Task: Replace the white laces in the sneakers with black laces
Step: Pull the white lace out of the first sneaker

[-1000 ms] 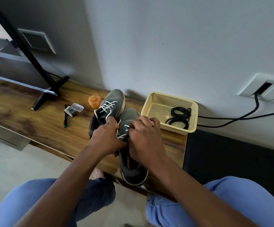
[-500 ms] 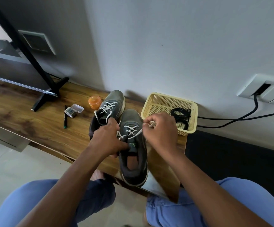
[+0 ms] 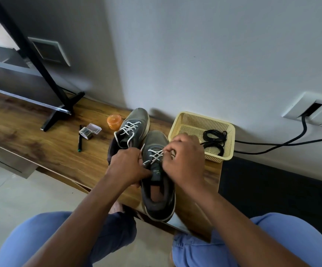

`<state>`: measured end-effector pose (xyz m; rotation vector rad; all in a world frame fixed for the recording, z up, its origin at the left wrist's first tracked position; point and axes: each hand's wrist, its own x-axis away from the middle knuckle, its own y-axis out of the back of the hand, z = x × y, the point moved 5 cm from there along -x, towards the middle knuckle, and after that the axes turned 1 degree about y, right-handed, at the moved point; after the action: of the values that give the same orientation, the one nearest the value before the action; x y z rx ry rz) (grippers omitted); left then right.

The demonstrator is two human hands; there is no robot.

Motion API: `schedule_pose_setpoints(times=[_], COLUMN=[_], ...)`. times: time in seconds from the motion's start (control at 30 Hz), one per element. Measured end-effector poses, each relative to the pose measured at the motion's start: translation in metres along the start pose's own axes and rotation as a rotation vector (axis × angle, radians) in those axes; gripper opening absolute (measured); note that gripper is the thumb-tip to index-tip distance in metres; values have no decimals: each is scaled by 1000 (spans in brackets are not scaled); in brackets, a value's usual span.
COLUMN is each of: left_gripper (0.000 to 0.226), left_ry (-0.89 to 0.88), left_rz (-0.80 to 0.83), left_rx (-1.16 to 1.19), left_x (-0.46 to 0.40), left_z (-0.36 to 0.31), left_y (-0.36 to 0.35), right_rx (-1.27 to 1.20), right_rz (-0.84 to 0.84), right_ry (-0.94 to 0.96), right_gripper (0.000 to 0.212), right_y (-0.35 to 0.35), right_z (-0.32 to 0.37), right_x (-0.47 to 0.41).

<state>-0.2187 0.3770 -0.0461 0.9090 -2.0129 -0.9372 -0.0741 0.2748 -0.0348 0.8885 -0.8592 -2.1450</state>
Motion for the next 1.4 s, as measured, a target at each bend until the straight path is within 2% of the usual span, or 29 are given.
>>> schedule_pose_setpoints(times=[0.13, 0.33, 0.4, 0.5, 0.63, 0.7, 0.87, 1.03, 1.27, 1.4], left_gripper=[36, 31, 27, 30, 35, 36, 36, 12, 7, 5], left_ry=[-7, -48, -68, -78, -82, -82, -101, -164, -142, -139], left_rz=[-9, -14, -53, -115, -147, -151, -150, -199, -199, -187], left_rx=[-30, -38, -47, -66, -188, -222, -205, -290, -187, -146], left_x=[0, 4, 5, 7, 5, 5, 8, 11, 11, 13], left_z=[-6, -15, -14, -13, -14, -15, -19, -26, -25, -27], left_y=[1, -1, 0, 2, 4, 4, 2, -1, 0, 0], right_rx=[-214, -393, -403, -277, 95, 221, 236, 324, 164, 147], right_rz=[-39, 79, 190, 280, 337, 367, 369, 378, 364, 335], right_ry=[-324, -479, -444, -261, 142, 218, 240, 326, 187, 141], right_gripper=[13, 17, 15, 13, 28, 33, 26, 28, 10, 16], right_y=[1, -14, -15, -11, -11, -17, -23, -28, -24, -25], right_z=[-15, -25, -22, -11, 12, 15, 11, 12, 14, 13], right_x=[5, 11, 7, 4, 9, 11, 12, 16, 13, 15])
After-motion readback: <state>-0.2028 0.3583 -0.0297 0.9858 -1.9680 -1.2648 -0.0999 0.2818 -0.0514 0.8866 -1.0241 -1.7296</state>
